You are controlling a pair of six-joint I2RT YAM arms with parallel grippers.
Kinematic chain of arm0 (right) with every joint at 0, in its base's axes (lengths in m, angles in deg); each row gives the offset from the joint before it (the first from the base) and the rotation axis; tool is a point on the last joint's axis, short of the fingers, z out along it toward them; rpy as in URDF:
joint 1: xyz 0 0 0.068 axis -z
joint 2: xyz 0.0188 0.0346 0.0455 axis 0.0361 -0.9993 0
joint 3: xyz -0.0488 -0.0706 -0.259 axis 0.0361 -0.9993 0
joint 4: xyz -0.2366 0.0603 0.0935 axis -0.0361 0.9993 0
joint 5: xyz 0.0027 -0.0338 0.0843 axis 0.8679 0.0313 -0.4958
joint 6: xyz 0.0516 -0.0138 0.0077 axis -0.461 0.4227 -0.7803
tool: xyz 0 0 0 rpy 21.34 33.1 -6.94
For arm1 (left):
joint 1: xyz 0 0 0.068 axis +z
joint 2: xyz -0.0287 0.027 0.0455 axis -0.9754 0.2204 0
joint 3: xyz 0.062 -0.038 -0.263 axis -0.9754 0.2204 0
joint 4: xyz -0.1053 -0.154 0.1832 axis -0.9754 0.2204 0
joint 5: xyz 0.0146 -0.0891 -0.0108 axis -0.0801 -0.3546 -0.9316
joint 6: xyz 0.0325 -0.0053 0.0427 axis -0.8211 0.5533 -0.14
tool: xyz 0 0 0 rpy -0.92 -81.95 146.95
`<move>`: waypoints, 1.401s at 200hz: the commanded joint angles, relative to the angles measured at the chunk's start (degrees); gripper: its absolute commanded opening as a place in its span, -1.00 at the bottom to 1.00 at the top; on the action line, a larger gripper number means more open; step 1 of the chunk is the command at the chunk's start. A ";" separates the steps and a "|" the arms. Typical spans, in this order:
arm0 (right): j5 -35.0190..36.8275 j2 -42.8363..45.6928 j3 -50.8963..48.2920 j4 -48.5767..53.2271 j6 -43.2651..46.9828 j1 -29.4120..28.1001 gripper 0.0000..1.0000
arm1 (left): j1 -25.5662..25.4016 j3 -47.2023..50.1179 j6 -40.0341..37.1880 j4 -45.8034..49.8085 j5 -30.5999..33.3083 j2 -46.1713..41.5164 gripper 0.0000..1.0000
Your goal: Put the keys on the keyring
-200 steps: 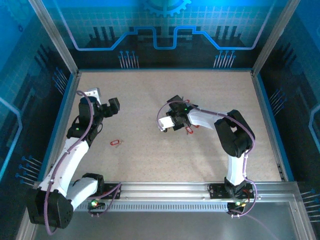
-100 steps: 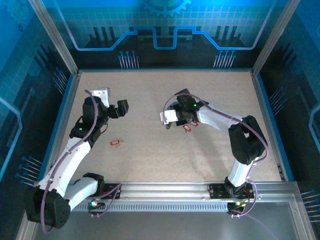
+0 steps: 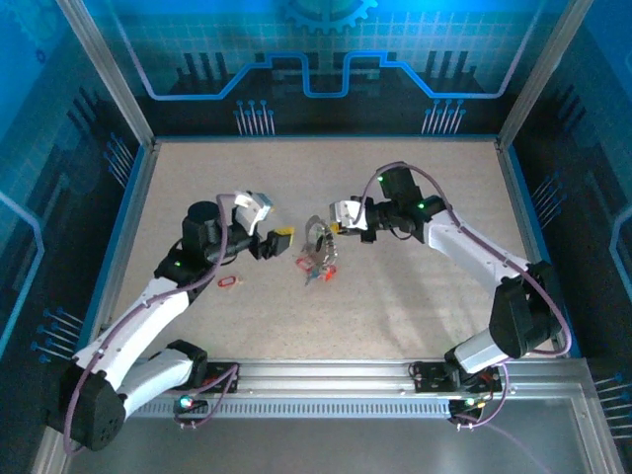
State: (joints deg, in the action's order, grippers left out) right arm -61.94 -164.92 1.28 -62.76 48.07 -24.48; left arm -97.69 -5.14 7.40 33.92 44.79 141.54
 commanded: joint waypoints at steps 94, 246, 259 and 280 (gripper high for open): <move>-16.17 7.44 0.87 -1.17 -8.87 -1.44 -1.00 | -14.56 4.45 -9.82 -12.86 13.34 1.76 0.60; -15.82 8.88 2.01 1.77 -7.75 -4.34 -1.00 | -13.59 -2.43 -16.43 -3.22 18.25 -1.49 0.59; -14.06 8.57 2.02 0.19 -10.31 -4.36 -1.00 | -13.37 -4.28 -17.94 4.20 9.26 -1.84 0.44; -13.93 8.72 1.76 -1.76 -12.70 -4.08 -1.00 | -13.25 -8.68 -18.89 16.26 -3.05 -1.19 0.16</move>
State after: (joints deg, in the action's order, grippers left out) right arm -74.97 -157.86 1.47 -60.58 39.48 -28.04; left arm -111.11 -8.81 -9.76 35.54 56.74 140.77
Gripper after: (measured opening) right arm 0.048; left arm 0.621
